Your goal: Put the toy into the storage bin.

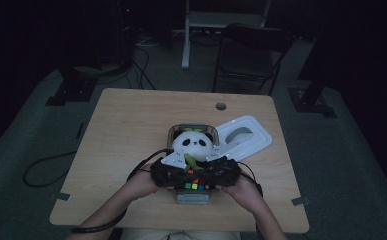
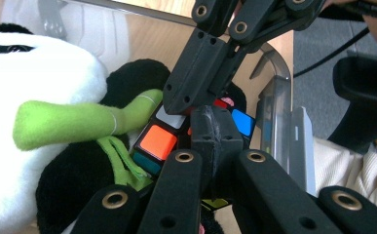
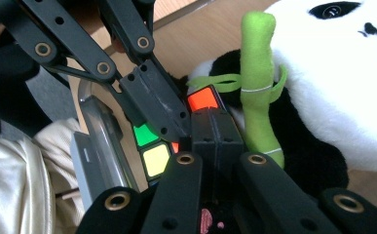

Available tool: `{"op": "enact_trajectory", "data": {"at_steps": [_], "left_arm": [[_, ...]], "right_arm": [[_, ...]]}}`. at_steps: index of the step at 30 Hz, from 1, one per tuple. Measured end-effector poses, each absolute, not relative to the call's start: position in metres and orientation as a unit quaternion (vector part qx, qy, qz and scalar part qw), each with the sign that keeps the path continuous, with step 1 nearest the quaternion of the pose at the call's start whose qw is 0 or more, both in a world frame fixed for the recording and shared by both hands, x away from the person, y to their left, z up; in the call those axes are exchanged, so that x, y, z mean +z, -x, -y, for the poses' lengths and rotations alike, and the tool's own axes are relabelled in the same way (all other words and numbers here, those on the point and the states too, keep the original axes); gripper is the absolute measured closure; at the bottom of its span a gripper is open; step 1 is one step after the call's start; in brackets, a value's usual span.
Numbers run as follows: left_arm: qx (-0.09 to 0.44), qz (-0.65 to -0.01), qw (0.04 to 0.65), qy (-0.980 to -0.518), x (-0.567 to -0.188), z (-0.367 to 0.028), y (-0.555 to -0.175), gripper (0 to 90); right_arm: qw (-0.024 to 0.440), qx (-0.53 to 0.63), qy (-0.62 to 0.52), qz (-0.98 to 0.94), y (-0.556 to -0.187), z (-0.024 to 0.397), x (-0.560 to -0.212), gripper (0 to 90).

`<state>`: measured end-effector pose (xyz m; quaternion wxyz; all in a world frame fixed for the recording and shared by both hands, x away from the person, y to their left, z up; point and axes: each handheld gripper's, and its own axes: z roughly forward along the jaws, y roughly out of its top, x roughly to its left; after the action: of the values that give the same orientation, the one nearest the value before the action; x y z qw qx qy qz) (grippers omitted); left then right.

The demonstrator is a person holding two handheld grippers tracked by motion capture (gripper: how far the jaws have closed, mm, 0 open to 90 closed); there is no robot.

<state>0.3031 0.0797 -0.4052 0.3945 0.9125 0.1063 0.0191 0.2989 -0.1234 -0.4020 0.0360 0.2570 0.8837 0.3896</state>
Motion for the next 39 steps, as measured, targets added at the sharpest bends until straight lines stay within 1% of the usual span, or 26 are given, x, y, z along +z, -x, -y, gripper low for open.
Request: {"op": "enact_trajectory", "data": {"at_steps": [6, 12, 14, 16, 18, 19, 23, 24, 26, 27, 29, 32, 36, 38, 39], "left_arm": [[0.02, -0.087, 0.359, -0.929, -0.405, -0.071, -0.302, 90.0], [0.029, -0.082, 0.348, -0.933, -0.405, -0.069, -0.303, 90.0], [0.026, -0.082, 0.351, -0.932, -0.405, -0.07, -0.303, 90.0], [0.024, -0.085, 0.358, -0.93, -0.404, -0.071, -0.303, 90.0], [0.021, -0.083, 0.368, -0.926, -0.404, -0.072, -0.301, 90.0], [0.021, -0.083, 0.368, -0.926, -0.404, -0.072, -0.301, 90.0], [0.02, -0.096, 0.409, -0.907, -0.395, -0.082, -0.298, 90.0], [0.026, -0.102, 0.413, -0.904, -0.391, -0.084, -0.297, 90.0], [0.036, -0.114, 0.427, -0.896, -0.386, -0.089, -0.298, 90.0], [0.038, -0.121, 0.43, -0.894, -0.383, -0.091, -0.3, 88.1], [0.045, -0.128, 0.433, -0.891, -0.379, -0.093, -0.302, 88.0], [0.045, -0.12, 0.42, -0.898, -0.38, -0.089, -0.301, 88.1], [0.045, -0.114, 0.403, -0.907, -0.385, -0.084, -0.302, 88.1], [0.043, -0.119, 0.406, -0.905, -0.386, -0.084, -0.303, 88.3], [0.051, -0.115, 0.4, -0.908, -0.387, -0.084, -0.303, 88.9]], "right_arm": [[0.048, 0.358, -0.247, -0.899, -0.298, 0.115, -0.401, 90.0], [0.058, 0.346, -0.252, -0.902, -0.298, 0.11, -0.401, 90.0], [0.062, 0.348, -0.251, -0.901, -0.297, 0.109, -0.401, 90.0], [0.055, 0.356, -0.253, -0.898, -0.299, 0.111, -0.401, 90.0], [0.034, 0.374, -0.256, -0.891, -0.3, 0.116, -0.402, 90.0], [0.034, 0.374, -0.256, -0.891, -0.3, 0.116, -0.402, 90.0], [0.002, 0.418, -0.265, -0.869, -0.302, 0.127, -0.397, 90.0], [0.001, 0.426, -0.269, -0.864, -0.301, 0.13, -0.395, 86.2], [0.023, 0.434, -0.27, -0.859, -0.3, 0.135, -0.39, 85.2], [0.028, 0.434, -0.274, -0.858, -0.3, 0.137, -0.388, 85.3], [0.027, 0.44, -0.275, -0.854, -0.3, 0.141, -0.384, 86.4], [0.026, 0.434, -0.265, -0.86, -0.298, 0.14, -0.382, 88.9], [0.02, 0.421, -0.261, -0.869, -0.299, 0.135, -0.385, 89.1], [0.025, 0.414, -0.261, -0.872, -0.3, 0.132, -0.388, 89.2], [0.028, 0.41, -0.26, -0.874, -0.301, 0.131, -0.389, 90.0]]}}
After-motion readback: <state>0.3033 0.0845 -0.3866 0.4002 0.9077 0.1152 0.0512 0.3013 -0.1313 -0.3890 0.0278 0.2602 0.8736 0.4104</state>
